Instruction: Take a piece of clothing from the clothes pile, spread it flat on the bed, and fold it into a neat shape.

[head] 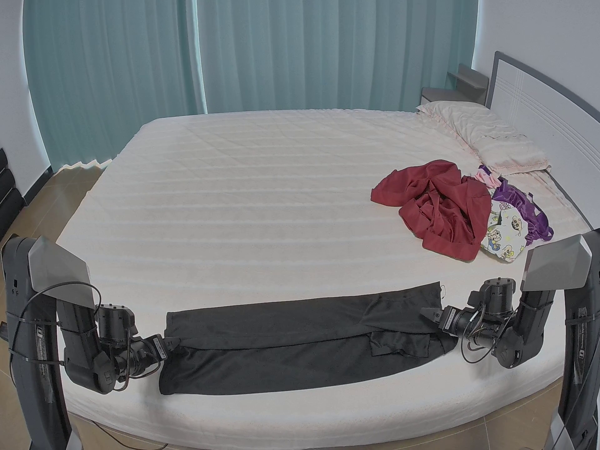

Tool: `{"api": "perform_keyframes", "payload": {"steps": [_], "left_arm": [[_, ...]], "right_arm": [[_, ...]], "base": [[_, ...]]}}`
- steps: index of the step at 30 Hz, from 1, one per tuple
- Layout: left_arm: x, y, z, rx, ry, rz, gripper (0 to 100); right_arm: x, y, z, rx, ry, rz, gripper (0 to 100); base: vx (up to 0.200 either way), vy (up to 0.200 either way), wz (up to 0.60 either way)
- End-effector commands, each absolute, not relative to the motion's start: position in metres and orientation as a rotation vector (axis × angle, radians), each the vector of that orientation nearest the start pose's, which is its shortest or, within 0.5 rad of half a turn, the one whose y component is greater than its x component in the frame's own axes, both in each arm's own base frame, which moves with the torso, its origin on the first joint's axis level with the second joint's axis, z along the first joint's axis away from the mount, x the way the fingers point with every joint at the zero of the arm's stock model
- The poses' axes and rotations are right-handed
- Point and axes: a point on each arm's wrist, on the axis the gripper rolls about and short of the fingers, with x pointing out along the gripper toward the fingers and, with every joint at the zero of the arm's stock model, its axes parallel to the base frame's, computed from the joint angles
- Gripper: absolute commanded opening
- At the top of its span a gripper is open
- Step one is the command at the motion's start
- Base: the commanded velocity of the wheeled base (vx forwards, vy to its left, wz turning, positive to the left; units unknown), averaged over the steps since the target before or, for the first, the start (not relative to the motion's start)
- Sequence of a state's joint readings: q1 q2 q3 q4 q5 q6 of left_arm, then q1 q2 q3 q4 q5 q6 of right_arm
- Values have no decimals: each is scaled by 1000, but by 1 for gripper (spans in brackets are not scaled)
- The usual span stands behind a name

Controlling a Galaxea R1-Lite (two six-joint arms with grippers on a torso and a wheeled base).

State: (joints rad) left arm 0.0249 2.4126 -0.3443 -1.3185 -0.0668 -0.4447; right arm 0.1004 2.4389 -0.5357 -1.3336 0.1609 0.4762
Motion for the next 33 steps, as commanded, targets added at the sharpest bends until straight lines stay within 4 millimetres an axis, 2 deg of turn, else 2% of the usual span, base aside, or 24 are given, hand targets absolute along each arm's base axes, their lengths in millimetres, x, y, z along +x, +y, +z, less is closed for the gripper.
{"api": "perform_keyframes", "payload": {"steps": [1,5,7,9,12,18,22,31,32,33], "left_arm": [[283,8,-54,-466,724,131,100],[287,15,-41,-496,673,121,100],[291,19,-29,-574,630,97,100],[300,19,-19,-661,587,88,100],[307,19,-14,-731,567,99,100],[322,17,-13,-828,621,136,100],[323,15,-15,-864,642,116,100],[320,14,-18,-874,671,100,100],[320,14,-18,-874,670,99,100],[320,14,-18,-874,671,100,100]], "right_arm": [[331,32,-34,483,566,113,100],[334,28,-20,499,515,115,100],[339,28,-14,529,488,114,100],[346,32,-13,560,473,122,100],[353,40,-12,564,466,143,100],[366,60,-25,549,551,182,100],[379,64,-34,549,595,196,100],[384,64,-54,528,655,181,100],[385,65,-56,523,656,182,0],[386,65,-56,522,653,179,0]], "base": [[0,0,0],[0,0,0],[0,0,0],[0,0,0],[0,0,0],[0,0,0],[0,0,0],[0,0,0],[0,0,0],[0,0,0]]}}
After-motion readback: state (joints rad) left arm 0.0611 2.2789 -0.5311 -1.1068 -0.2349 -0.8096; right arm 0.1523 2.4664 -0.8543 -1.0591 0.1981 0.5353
